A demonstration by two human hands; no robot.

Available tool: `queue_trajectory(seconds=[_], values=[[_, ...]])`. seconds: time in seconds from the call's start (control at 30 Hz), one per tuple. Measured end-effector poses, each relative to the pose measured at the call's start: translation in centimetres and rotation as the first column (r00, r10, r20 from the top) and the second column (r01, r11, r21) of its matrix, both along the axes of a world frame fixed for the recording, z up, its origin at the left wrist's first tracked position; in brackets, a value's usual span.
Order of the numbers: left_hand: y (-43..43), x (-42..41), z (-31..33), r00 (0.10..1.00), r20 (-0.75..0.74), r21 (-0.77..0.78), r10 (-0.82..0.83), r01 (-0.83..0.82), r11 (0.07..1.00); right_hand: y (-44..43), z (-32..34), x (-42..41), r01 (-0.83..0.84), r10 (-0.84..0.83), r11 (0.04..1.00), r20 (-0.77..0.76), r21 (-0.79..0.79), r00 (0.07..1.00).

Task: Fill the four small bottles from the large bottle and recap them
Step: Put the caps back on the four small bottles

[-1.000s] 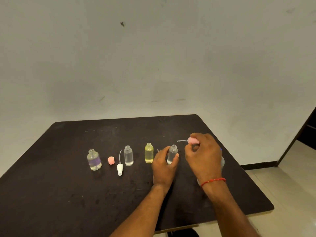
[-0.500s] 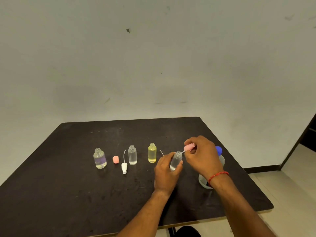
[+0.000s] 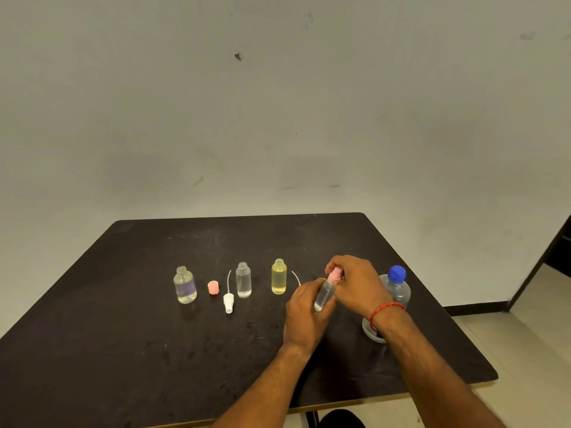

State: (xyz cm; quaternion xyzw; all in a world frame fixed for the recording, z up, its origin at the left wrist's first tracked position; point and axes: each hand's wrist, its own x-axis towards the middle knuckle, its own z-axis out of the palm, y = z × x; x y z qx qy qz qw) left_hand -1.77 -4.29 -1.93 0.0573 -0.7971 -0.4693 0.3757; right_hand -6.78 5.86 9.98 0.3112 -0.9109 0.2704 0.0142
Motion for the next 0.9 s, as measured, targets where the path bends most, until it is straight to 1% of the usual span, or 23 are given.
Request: queue_trajectory(seconds=[0.2,0.3,0.43,0.5,0.6,0.7,0.77,0.9], values=[[-0.13,-0.25,-0.50,0.999,-0.001,-0.062,0.049,-0.049,0.997,-0.44,-0.57,-0.36,0.098,-0.099,0.995,0.014,0.030,0.995],[-0.15,-0.34,-0.57,0.999,-0.001,-0.038,0.049,-0.049,0.998,-0.63,-0.82,-0.34,0.140,-0.140,0.989,-0.003,0.044,0.990],[-0.10,-0.36,-0.54,0.998,-0.014,-0.008,0.061,-0.061,0.998,-0.82,-0.70,-0.35,0.179,-0.174,0.977,-0.050,0.116,0.983],[-0.13,-0.33,-0.60,0.998,-0.004,0.000,0.069,-0.069,0.998,-0.93,-0.67,-0.25,0.162,-0.160,0.983,-0.028,0.088,0.987],[-0.18,-0.32,-0.61,0.997,-0.022,0.007,0.067,-0.067,0.998,-0.93,-0.65,-0.07,0.050,-0.049,0.998,0.040,-0.036,0.998],[-0.22,-0.29,-0.57,0.998,-0.023,0.021,0.061,-0.060,0.998,-0.76,-0.73,-0.09,-0.013,0.013,1.000,0.032,-0.022,0.999],[-0.31,-0.39,-0.57,0.998,-0.020,0.012,0.052,-0.051,0.999,-0.70,-0.88,-0.19,-0.003,0.003,1.000,0.002,-0.018,1.000],[-0.26,-0.37,-0.43,0.999,-0.003,0.006,0.054,-0.053,0.999,-0.90,-0.91,-0.37,0.079,-0.079,0.997,-0.004,-0.022,0.997]])
